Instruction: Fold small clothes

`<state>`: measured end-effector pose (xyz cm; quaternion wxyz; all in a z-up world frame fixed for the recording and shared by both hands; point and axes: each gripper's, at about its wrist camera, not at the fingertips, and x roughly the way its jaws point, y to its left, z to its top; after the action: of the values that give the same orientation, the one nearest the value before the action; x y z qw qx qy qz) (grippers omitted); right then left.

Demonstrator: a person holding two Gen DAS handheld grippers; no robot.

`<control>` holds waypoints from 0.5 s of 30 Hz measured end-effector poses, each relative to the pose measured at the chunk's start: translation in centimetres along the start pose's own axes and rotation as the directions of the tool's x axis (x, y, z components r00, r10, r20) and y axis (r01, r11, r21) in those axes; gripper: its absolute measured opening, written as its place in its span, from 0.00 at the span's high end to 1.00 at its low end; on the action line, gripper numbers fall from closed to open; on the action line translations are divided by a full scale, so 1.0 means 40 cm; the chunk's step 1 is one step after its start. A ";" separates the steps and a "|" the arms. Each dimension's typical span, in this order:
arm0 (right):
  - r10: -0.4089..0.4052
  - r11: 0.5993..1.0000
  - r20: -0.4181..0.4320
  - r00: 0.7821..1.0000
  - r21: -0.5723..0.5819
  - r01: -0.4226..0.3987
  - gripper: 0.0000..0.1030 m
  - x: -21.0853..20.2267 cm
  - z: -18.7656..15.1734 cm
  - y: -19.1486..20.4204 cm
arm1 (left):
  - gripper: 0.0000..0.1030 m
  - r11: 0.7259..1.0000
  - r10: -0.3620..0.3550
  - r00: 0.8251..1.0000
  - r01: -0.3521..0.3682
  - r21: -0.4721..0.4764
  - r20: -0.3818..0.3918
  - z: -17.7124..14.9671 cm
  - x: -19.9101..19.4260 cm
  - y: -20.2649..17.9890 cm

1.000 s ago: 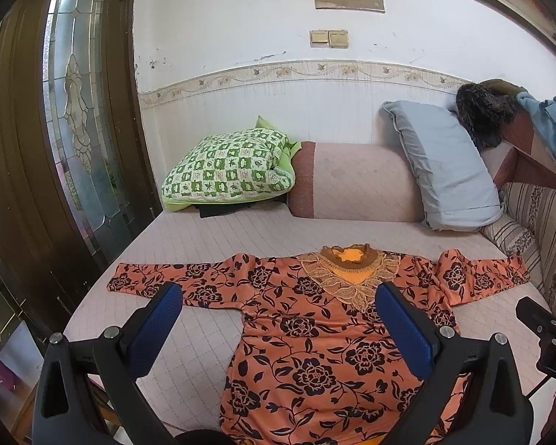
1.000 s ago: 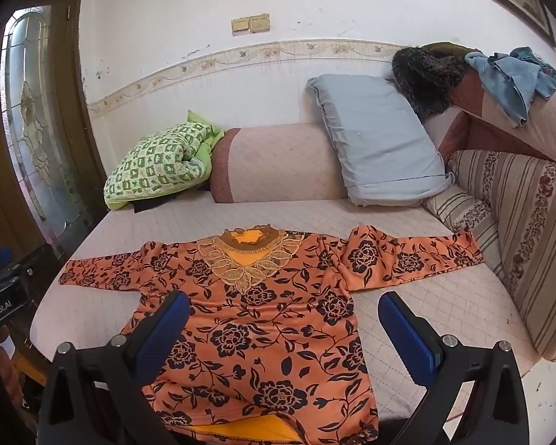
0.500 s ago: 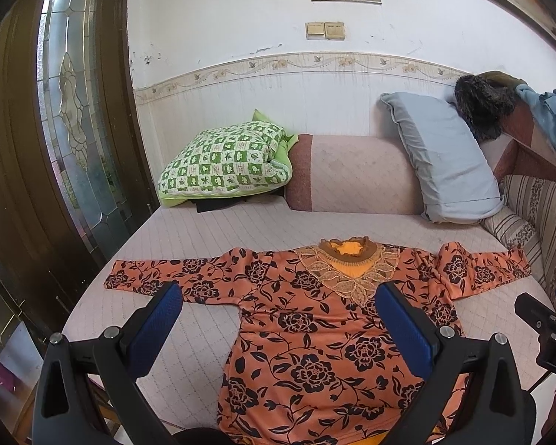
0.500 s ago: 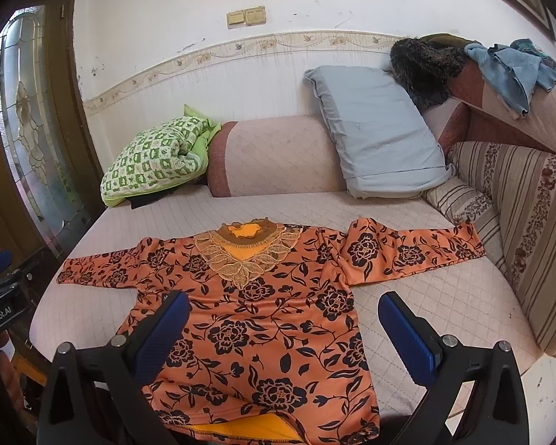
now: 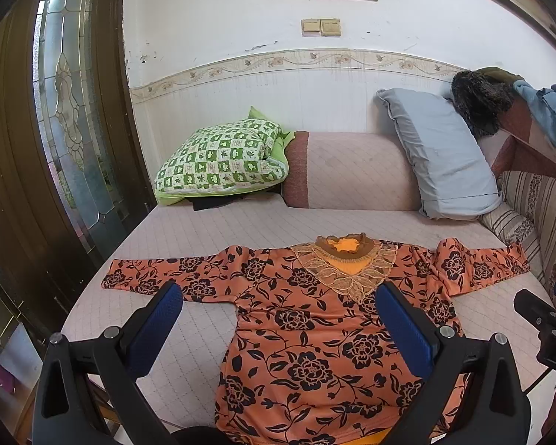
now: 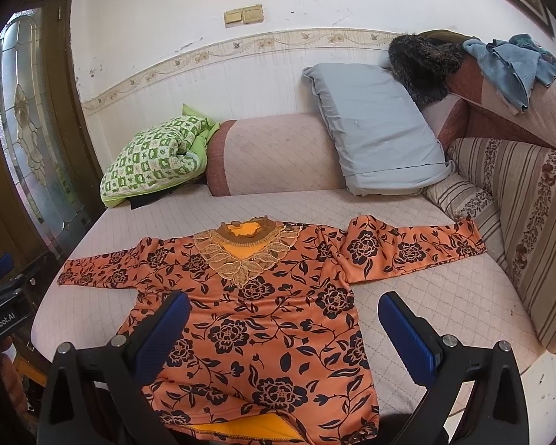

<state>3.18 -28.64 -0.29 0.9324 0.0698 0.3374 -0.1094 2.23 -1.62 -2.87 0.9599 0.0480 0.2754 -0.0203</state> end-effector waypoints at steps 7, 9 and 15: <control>0.002 1.000 -0.002 1.000 -0.003 -0.002 0.00 -0.001 0.002 0.001 | 0.00 1.000 0.003 1.000 -0.003 -0.001 0.000 -0.003 -0.002 -0.003; 0.002 1.000 -0.002 1.000 -0.004 -0.002 0.00 0.000 0.001 0.001 | 0.00 1.000 0.003 1.000 -0.003 -0.001 0.000 -0.005 -0.002 -0.003; 0.002 1.000 -0.009 1.000 -0.012 -0.002 0.00 0.000 0.005 0.013 | 0.00 1.000 0.002 1.000 -0.002 0.002 -0.006 -0.007 0.002 0.001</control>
<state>3.42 -28.18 -0.09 0.9314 0.0651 0.3421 -0.1061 2.16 -1.54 -3.13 0.9591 0.0493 0.2782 -0.0195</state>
